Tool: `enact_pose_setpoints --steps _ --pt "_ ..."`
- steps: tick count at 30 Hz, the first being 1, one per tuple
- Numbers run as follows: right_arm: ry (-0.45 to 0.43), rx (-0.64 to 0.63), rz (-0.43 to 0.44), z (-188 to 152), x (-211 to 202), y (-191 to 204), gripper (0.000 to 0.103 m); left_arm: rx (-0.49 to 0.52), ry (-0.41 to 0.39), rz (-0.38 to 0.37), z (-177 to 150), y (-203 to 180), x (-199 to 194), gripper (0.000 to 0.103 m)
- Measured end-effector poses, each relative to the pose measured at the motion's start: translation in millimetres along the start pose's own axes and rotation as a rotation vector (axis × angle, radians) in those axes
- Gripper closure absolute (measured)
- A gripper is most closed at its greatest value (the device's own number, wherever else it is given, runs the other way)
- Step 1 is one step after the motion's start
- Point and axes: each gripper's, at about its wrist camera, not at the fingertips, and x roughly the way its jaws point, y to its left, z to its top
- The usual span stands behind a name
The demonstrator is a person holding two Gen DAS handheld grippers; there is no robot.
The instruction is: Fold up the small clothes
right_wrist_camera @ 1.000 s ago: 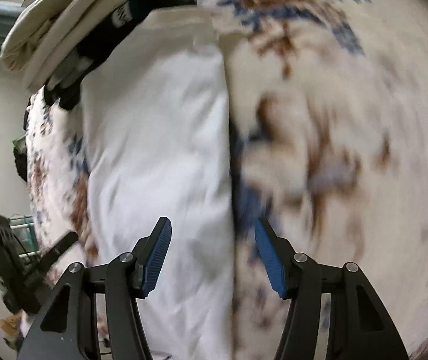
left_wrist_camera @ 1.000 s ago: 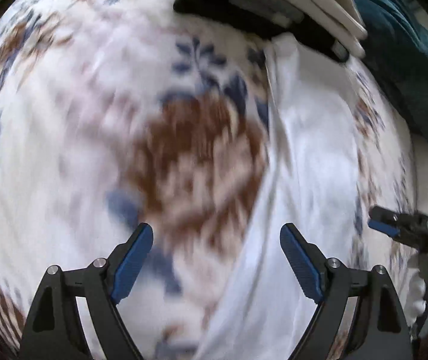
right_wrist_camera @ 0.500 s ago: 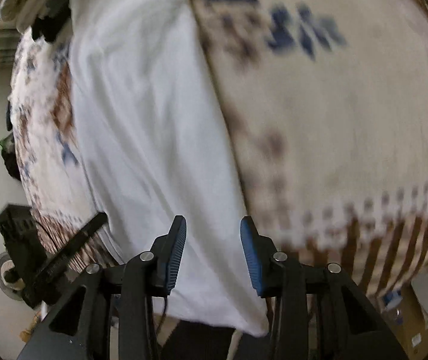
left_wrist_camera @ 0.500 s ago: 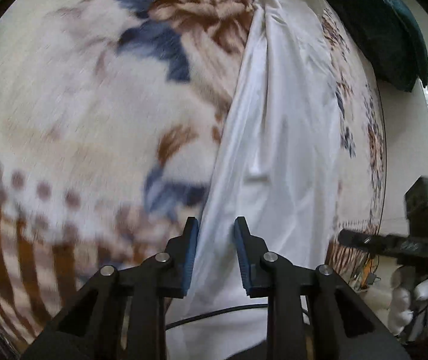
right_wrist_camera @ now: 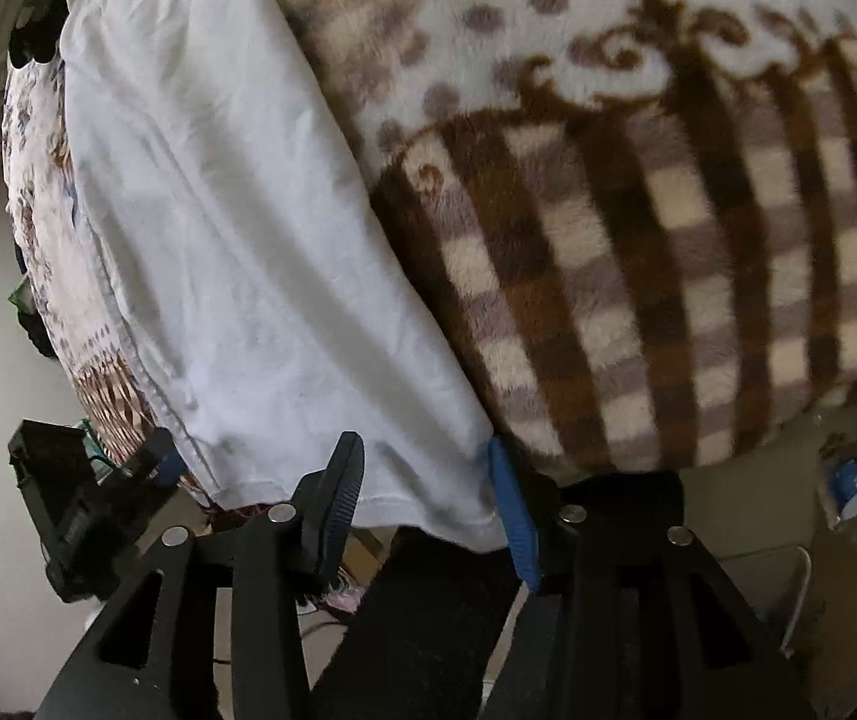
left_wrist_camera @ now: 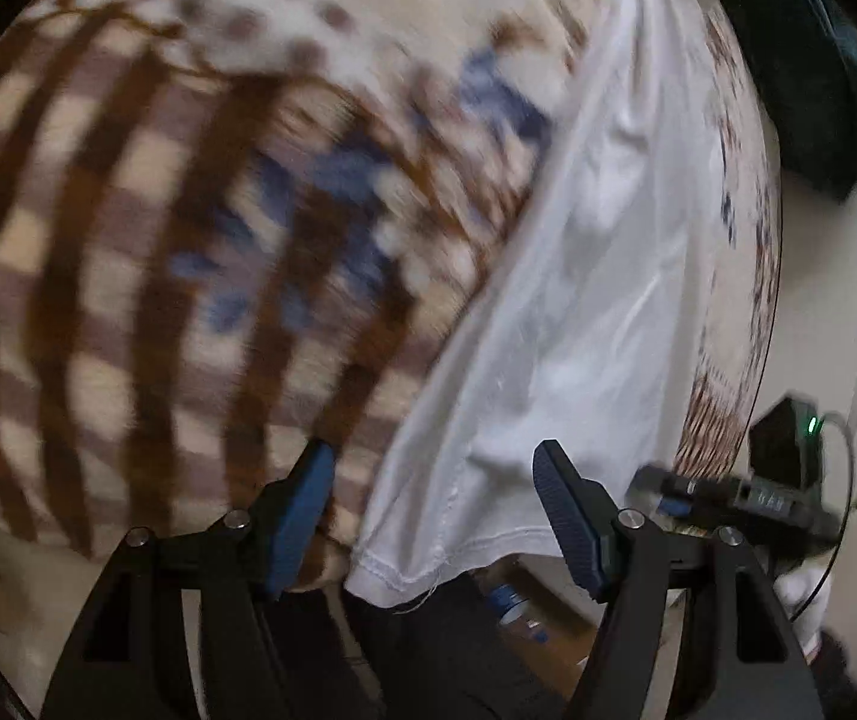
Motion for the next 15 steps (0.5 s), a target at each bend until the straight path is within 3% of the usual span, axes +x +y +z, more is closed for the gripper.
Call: enact_pose_setpoints --steps 5,7,8,10,11,12,13,15 --pt "0.023 0.009 0.066 1 23 -4 0.053 0.104 -0.001 0.021 -9 -19 12 0.039" --pt "0.036 0.021 0.098 2 27 -7 0.053 0.133 -0.012 0.024 -11 -28 13 0.065" --pt "0.038 0.028 0.122 2 24 -16 0.053 0.138 -0.006 0.024 -11 -34 18 0.098" --pt "0.042 0.025 0.147 2 23 -18 0.053 0.121 -0.015 0.003 -12 -33 13 0.098" --pt "0.03 0.021 0.168 1 18 -20 0.059 0.109 -0.019 -0.005 -12 -28 9 0.098" --pt "0.023 0.019 0.178 -2 16 -21 0.082 0.094 -0.019 -0.021 -13 -25 3 0.098" --pt "0.017 0.024 0.194 -3 13 -20 0.094 0.088 -0.023 -0.034 -12 -27 3 0.098" --pt "0.003 0.04 0.235 -9 5 -22 0.096 0.083 -0.041 -0.045 -11 -27 -7 0.098"
